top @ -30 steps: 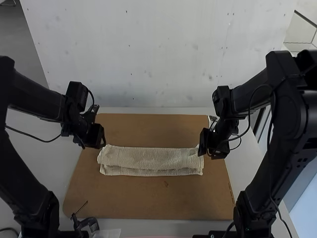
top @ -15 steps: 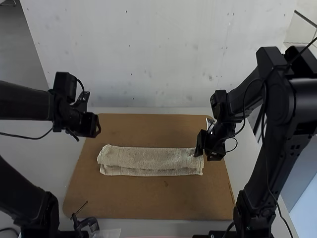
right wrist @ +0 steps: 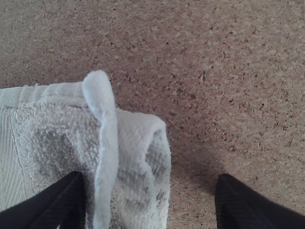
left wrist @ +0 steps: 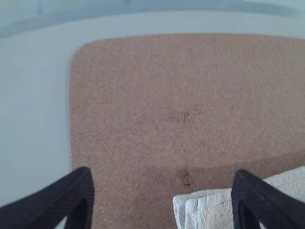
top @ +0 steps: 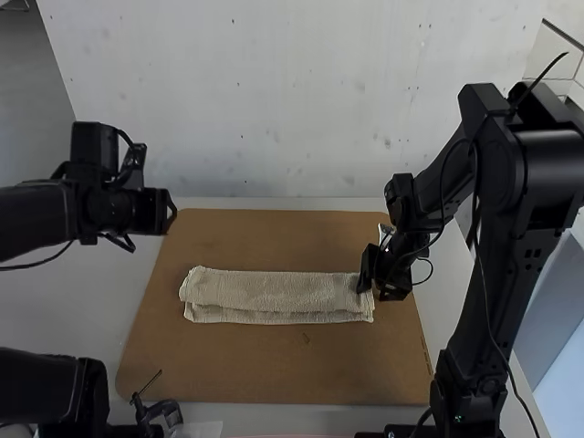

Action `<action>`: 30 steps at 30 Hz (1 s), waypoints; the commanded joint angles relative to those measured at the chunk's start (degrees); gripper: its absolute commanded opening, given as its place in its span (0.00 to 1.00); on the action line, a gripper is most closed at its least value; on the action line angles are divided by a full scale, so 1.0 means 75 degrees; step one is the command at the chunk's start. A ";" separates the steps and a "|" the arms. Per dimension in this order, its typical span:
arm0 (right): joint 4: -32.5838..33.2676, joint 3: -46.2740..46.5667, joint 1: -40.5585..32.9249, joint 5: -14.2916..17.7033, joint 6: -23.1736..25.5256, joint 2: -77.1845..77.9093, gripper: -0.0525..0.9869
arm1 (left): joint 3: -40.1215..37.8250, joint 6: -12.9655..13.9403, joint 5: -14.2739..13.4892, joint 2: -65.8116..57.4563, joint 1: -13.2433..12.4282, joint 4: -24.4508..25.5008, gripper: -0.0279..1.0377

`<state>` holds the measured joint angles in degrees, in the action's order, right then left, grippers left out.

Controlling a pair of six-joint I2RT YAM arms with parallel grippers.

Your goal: Fold the towel.

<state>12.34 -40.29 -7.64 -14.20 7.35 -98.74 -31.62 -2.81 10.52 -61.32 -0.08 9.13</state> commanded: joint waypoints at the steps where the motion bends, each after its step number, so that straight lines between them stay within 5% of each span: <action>1: -0.0145 -0.0241 0.0093 -0.0099 0.0062 -0.0182 0.55 | -0.0015 -0.0293 0.0073 0.0512 -0.0107 -0.0127 0.60; 14: -0.0297 -0.0522 0.0222 -0.0545 0.0015 -0.0698 0.49 | -0.0027 -0.0504 0.0085 0.1274 -0.0177 -0.0127 0.60; 30: -0.0544 -0.0522 0.0269 -0.0814 0.0004 -0.0979 0.31 | -0.0027 -0.0516 0.0085 0.1297 -0.0189 -0.0139 0.60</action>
<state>10.63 -42.87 -5.28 -17.47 7.55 -102.65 -31.57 -6.35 10.55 -52.45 -0.91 8.69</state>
